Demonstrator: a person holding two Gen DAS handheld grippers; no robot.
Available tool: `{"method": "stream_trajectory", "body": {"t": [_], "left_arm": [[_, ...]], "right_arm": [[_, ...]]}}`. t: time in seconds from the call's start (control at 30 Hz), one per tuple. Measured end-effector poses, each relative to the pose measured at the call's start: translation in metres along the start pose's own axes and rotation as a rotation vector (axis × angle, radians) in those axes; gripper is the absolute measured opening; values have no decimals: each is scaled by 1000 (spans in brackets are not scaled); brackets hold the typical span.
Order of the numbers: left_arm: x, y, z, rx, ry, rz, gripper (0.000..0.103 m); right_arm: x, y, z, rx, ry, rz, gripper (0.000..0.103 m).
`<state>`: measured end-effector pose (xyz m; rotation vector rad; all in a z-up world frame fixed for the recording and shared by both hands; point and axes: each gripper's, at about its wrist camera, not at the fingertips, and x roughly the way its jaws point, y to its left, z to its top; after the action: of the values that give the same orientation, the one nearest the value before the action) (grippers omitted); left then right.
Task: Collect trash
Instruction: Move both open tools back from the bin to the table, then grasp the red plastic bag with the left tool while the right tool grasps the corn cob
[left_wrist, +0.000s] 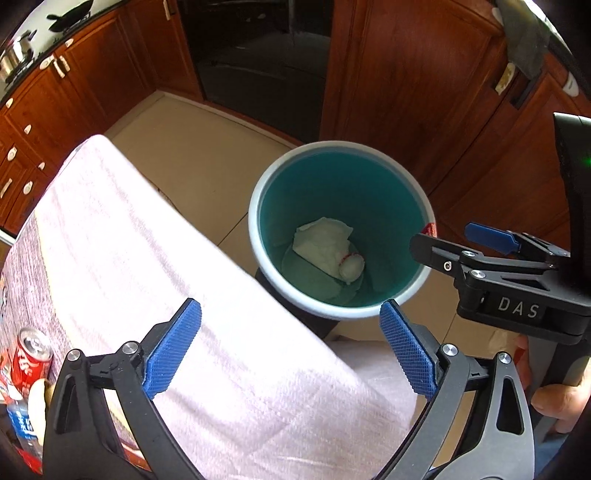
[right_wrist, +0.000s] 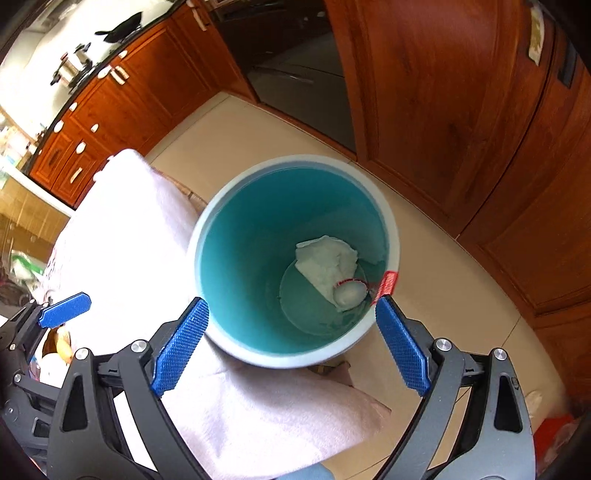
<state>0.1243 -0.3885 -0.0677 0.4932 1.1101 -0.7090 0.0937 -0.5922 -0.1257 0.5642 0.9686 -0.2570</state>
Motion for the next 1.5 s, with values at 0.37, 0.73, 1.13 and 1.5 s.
{"method": "stream_trajectory", "body": {"t": [0.37,0.73,1.13,1.5], "left_arm": [[-61,43,-59,-87,-57,28,98],[-134,130,-151,-196,-116,139,98],[-160,216,-266,-375,-109,244,99],[-116,261,-322,-442,-4,235,99]], "right_arm": [[-35,71,-31,-175,-29,70,88],[-69,178,-80,-458,-89,134,88],[-67,253,-130,-588,4,196,88],[-46,295,-161,-646,87,207,88]]}}
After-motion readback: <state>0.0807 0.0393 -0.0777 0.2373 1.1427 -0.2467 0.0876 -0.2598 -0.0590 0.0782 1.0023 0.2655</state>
